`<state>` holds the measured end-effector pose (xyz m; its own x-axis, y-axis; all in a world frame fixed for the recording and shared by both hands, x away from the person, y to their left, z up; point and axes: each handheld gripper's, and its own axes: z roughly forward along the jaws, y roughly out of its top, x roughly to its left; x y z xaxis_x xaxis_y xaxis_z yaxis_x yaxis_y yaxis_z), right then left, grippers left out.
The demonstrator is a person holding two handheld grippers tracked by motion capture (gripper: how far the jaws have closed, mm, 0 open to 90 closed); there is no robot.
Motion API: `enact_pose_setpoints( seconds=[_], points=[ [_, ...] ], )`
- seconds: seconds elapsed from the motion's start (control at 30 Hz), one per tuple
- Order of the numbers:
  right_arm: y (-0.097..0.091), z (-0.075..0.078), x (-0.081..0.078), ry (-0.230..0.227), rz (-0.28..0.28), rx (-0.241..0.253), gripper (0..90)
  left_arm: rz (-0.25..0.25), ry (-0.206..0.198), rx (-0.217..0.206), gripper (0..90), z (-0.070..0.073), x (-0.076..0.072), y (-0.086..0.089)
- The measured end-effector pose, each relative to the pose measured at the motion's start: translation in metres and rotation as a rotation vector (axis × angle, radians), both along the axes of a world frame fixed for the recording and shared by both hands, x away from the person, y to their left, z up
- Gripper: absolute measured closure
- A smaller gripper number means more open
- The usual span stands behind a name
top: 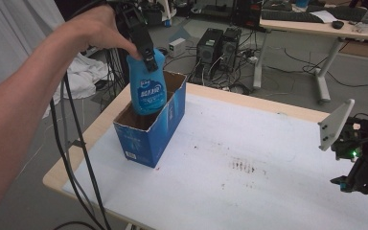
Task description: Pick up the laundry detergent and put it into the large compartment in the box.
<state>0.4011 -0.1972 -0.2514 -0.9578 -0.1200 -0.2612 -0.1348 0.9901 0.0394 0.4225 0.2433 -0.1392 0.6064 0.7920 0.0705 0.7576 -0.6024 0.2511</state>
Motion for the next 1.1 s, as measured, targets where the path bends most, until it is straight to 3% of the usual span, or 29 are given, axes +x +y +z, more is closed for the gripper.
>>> enact_pose_setpoints(
  seconds=[0.5, 0.6, 0.77, 0.8, 0.93, 1.1],
  points=[
    [0.001, -0.006, 0.005, 0.001, -0.015, -0.016, 12.3, -0.081, 0.033, 0.020, 38.3, -0.052, 0.007, 0.011],
    [0.001, -0.008, 0.006, -0.004, -0.019, -0.026, 12.3, -0.125, 0.039, 0.020, 38.3, -0.061, 0.008, 0.013],
    [-0.001, -0.009, 0.007, 0.002, -0.023, -0.017, 12.3, -0.154, 0.050, 0.005, 38.3, -0.075, 0.008, 0.015],
    [-0.001, -0.010, 0.007, 0.003, -0.023, -0.013, 12.3, -0.172, 0.058, 0.000, 38.3, -0.084, 0.009, 0.018],
    [-0.004, -0.014, 0.005, 0.016, -0.034, -0.025, 12.3, -0.215, 0.069, 0.030, 38.2, -0.095, 0.008, 0.017],
    [-0.007, -0.014, 0.006, 0.016, -0.045, -0.024, 12.3, -0.255, 0.075, 0.027, 38.2, -0.105, 0.007, 0.018]
  ],
)
